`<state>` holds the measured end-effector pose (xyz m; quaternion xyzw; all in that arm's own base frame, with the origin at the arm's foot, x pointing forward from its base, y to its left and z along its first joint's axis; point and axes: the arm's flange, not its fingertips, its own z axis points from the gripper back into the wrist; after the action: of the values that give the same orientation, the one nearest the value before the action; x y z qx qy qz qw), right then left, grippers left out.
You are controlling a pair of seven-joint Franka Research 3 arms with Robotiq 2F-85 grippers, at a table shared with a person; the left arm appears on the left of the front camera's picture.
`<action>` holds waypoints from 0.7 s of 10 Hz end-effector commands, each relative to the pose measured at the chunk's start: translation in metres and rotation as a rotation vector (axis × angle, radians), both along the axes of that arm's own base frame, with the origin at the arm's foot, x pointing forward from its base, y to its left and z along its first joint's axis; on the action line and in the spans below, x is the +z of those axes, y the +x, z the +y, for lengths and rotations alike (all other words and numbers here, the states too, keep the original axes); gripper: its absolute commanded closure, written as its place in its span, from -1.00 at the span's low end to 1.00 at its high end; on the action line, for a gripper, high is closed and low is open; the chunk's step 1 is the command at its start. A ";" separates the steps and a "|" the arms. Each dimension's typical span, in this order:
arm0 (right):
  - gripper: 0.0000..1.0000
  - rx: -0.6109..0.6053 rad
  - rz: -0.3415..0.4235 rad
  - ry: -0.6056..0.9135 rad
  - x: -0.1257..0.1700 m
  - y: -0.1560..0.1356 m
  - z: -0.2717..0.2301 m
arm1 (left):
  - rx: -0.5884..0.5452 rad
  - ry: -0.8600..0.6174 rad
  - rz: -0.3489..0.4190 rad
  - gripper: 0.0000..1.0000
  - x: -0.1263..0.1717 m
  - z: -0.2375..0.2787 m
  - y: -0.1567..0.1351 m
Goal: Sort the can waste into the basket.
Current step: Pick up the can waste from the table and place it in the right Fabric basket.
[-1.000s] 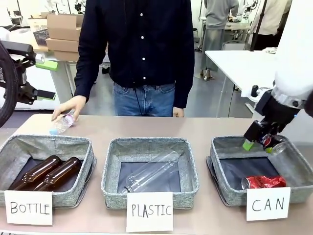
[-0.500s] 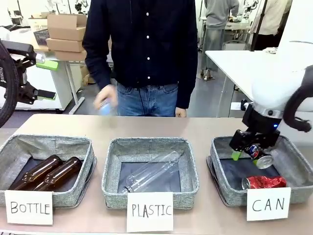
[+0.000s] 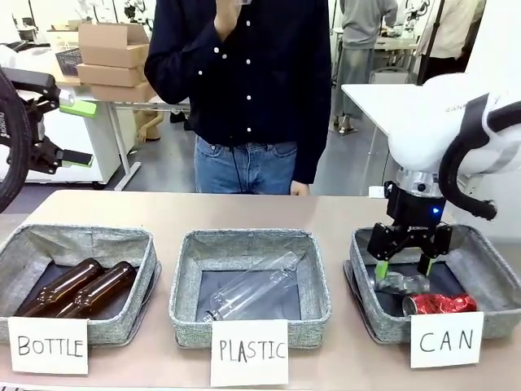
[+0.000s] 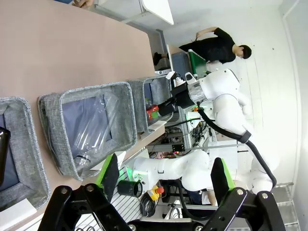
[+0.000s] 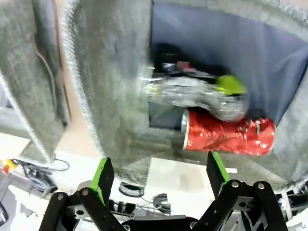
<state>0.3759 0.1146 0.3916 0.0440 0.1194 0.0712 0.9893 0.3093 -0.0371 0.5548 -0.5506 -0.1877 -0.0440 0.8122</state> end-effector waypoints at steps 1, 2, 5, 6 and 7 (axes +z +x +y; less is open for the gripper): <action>-1.00 -0.026 -0.007 0.047 0.000 0.008 0.005 | -0.004 -0.018 -0.001 -1.00 0.002 0.000 0.000; -1.00 0.002 0.010 0.070 0.001 0.006 0.003 | -0.004 -0.018 -0.001 -1.00 0.002 0.000 0.000; -1.00 0.024 -0.031 0.165 0.005 0.001 -0.003 | -0.004 -0.018 -0.001 -1.00 0.002 0.000 0.000; -1.00 0.048 -0.086 0.428 0.019 -0.005 -0.013 | -0.004 -0.018 -0.001 -1.00 0.002 0.000 0.000; -1.00 0.037 -0.099 0.763 0.034 -0.012 -0.032 | -0.004 -0.018 -0.001 -1.00 0.002 0.000 0.000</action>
<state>0.3800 0.1020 0.4179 0.2166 0.0697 0.0956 0.9691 0.3093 -0.0369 0.5548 -0.5505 -0.1879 -0.0437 0.8122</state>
